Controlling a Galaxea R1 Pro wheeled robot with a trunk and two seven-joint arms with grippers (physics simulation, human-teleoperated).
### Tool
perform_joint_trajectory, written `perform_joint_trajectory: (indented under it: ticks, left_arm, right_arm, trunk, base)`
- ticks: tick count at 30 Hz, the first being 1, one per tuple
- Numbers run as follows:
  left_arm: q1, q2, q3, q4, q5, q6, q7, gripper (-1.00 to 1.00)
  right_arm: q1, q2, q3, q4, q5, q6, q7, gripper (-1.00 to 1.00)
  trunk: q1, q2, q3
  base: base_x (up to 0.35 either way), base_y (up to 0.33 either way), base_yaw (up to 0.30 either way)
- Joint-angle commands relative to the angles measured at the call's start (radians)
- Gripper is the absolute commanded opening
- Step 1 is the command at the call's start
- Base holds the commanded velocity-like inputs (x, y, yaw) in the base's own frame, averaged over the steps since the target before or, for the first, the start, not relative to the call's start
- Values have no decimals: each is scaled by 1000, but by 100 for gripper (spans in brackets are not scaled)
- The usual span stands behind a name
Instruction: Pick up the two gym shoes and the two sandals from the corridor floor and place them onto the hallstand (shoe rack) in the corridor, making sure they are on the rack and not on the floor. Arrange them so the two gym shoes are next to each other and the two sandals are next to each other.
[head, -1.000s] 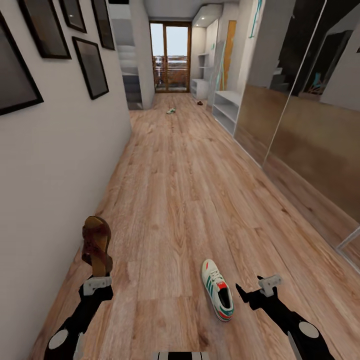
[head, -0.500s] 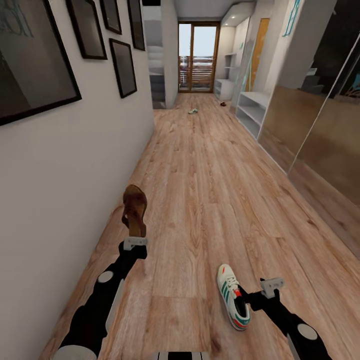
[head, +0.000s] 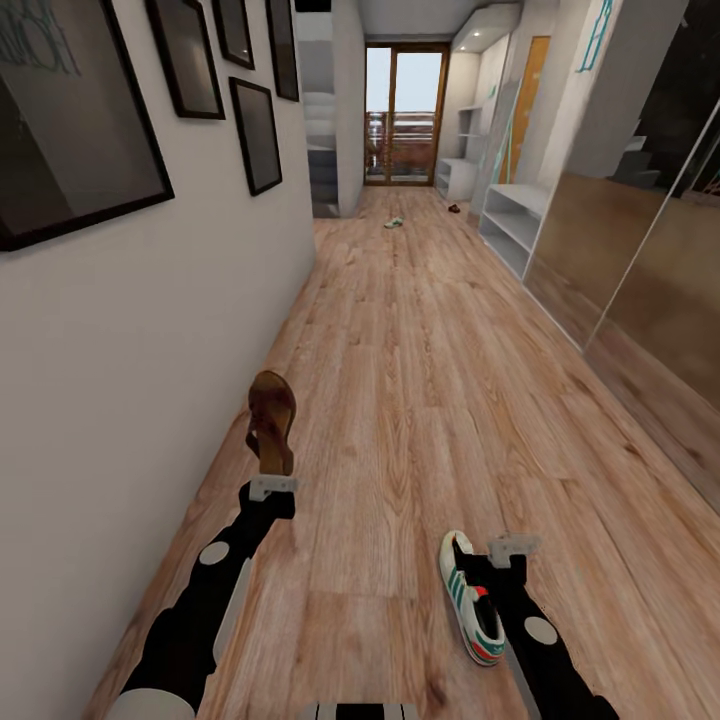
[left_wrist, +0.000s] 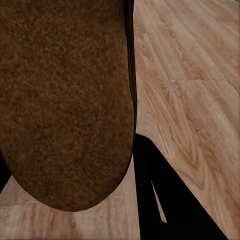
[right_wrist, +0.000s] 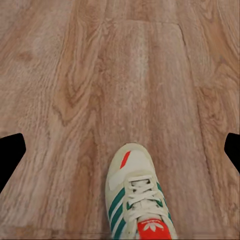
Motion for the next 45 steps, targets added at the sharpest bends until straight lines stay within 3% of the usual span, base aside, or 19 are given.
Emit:
perform_joint_trajectory:
  ticks: [1, 7, 20, 24, 30, 45]
  left_arm:
    - [0, -1, 5, -2, -13, 5, -10, -100]
    - [-1, -3, 5, -2, -12, 4, -10, -100]
    - [8, 0, 2, -40, -15, 3, -15, -100]
    - [1, -4, -16, -40, -15, 6, -16, -100]
    - [-9, -6, -82, -40, -10, 8, -10, -100]
    - [-6, -3, -91, -29, -11, 6, -8, -100]
  right_arm:
    - [-1, 1, -2, 14, 10, 1, 1, 100]
    - [-4, -7, 0, 147, 9, -10, 2, 100]
    - [-4, -33, 1, 166, 8, -10, 2, 100]
    - [-5, -36, 1, 166, 8, -9, 0, 100]
    - [-5, -37, 2, 168, 8, -9, -2, 100]
    - [-4, -38, 2, 168, 8, -9, -3, 100]
  trunk:
    - [0, 0, -1]
    - [0, 0, -1]
    - [0, 0, -1]
    - [2, -1, -17]
    - [4, -3, -48]
    - [11, -6, -129]
  base:
    - [111, 0, 0]
    - [176, 0, 0]
    - [13, 0, 0]
    - [0, 0, 0]
    - [0, 0, 0]
    - [0, 0, 0]
